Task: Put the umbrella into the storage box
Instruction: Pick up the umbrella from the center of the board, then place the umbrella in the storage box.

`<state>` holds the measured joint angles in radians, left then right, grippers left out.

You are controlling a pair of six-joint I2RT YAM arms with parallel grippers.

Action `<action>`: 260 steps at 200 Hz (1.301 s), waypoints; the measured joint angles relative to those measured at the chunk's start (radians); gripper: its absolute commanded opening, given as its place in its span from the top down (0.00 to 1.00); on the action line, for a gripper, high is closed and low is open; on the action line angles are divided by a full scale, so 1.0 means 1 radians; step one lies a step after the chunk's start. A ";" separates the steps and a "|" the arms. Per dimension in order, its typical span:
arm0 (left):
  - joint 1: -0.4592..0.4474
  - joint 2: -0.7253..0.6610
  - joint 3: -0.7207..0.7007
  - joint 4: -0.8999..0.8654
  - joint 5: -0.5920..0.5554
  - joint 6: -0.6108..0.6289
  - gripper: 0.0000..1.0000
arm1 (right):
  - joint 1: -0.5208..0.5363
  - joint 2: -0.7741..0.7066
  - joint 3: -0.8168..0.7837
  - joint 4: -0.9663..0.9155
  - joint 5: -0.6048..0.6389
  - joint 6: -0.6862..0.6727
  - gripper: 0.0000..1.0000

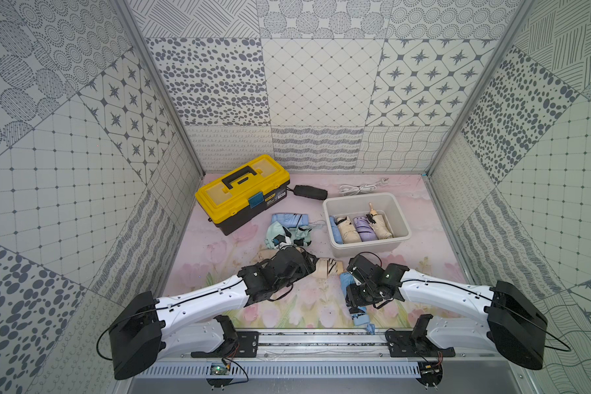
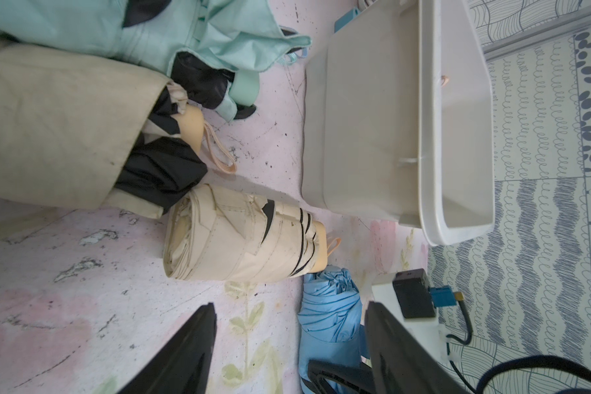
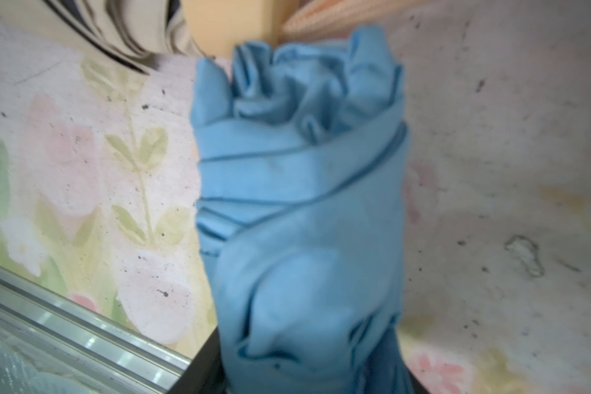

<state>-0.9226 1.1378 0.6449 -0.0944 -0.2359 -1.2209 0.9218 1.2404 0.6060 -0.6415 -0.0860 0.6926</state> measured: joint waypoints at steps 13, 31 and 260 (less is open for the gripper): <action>0.000 -0.008 0.000 0.000 -0.002 0.003 0.25 | 0.000 -0.013 0.000 -0.001 -0.002 -0.001 0.58; 0.000 -0.024 0.000 0.000 -0.003 0.012 0.25 | 0.000 -0.039 -0.002 -0.002 -0.006 0.000 0.62; 0.056 -0.214 0.087 0.182 0.392 0.483 0.02 | -0.167 -0.323 0.279 0.053 -0.476 -0.161 0.68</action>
<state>-0.8665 0.9241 0.7319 0.0872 0.1558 -0.7376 0.7547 0.9169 0.8848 -0.5888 -0.5617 0.5316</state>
